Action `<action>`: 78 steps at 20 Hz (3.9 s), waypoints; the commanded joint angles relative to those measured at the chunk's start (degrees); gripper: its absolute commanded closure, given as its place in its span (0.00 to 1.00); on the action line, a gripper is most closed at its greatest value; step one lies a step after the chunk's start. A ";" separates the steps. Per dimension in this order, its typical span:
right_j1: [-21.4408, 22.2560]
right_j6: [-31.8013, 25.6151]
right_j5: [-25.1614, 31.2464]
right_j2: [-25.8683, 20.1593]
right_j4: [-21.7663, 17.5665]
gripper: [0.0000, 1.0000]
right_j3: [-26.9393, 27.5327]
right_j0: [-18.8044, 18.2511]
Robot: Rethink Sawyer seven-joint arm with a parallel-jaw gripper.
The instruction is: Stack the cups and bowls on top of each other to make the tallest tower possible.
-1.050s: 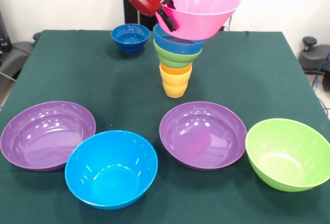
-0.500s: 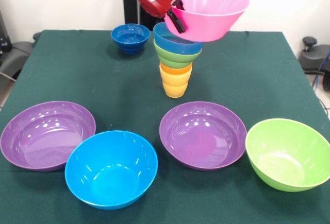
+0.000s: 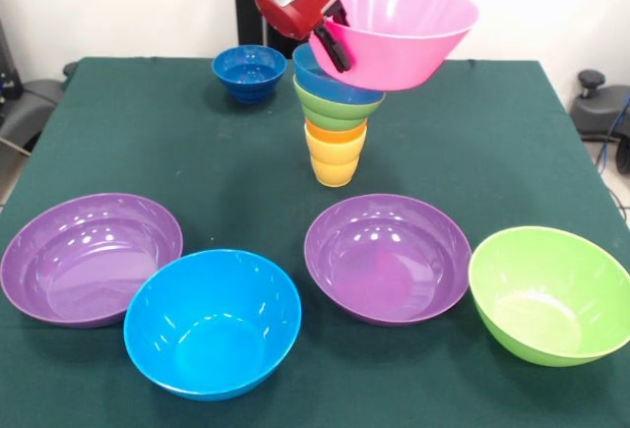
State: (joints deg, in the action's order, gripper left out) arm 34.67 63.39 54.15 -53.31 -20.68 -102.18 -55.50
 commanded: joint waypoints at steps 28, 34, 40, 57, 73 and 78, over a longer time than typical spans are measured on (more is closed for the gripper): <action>-0.99 -1.41 1.89 3.97 -0.94 1.00 1.92 -0.09; -0.49 -1.06 1.76 3.84 -0.76 1.00 1.05 -0.38; 1.20 -0.14 2.09 3.45 -0.02 1.00 -0.67 -0.75; 2.21 0.34 1.29 3.51 0.49 1.00 -2.04 -1.31; 0.52 -0.99 -0.14 4.02 -1.01 1.00 -2.46 -2.67; 0.40 -1.27 0.03 3.90 -1.18 1.00 -2.54 -3.09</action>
State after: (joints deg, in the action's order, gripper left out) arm 37.35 63.39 54.59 -52.11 -19.45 -102.81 -59.17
